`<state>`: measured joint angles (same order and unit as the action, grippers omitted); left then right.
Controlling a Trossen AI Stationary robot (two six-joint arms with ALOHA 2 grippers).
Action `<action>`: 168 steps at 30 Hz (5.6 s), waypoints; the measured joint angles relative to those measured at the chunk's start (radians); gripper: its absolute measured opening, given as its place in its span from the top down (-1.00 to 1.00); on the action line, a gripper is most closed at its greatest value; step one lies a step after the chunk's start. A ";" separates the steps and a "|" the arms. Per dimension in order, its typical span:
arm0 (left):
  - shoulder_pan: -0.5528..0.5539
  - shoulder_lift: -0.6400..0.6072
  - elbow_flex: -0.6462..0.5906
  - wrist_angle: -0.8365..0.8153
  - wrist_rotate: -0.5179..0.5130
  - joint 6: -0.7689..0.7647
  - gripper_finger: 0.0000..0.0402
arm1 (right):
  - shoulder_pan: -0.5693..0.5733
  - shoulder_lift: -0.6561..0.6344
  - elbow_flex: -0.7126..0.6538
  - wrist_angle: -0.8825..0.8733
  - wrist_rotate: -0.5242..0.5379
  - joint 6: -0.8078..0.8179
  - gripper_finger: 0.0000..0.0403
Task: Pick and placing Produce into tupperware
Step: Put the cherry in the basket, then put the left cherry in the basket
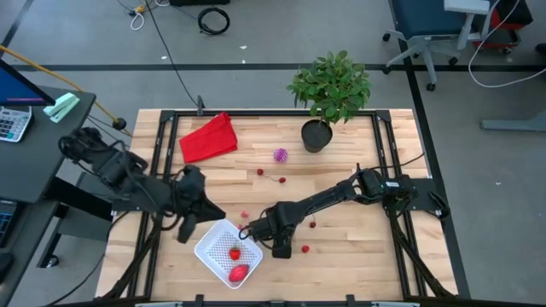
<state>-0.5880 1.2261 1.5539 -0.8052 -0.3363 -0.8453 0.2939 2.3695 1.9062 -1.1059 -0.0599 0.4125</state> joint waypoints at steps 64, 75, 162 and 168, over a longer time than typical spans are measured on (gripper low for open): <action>0.002 -0.206 -0.001 0.120 -0.041 0.266 0.91 | -0.028 -0.019 -0.021 0.015 -0.109 0.231 -0.22; 0.002 -0.206 -0.001 0.120 -0.041 0.307 0.91 | -0.013 -0.024 -0.048 0.084 -0.032 0.281 -0.11; 0.003 -0.281 -0.001 0.224 -0.090 0.498 0.95 | 0.044 0.063 0.294 0.408 -0.024 0.028 0.61; 0.003 -0.276 -0.001 0.211 -0.090 0.498 0.96 | 0.029 0.063 0.294 0.422 -0.045 0.036 0.43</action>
<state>-0.5854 0.9501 1.5528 -0.5941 -0.4259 -0.3470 0.3226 2.4329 2.2002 -0.6840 -0.1047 0.4482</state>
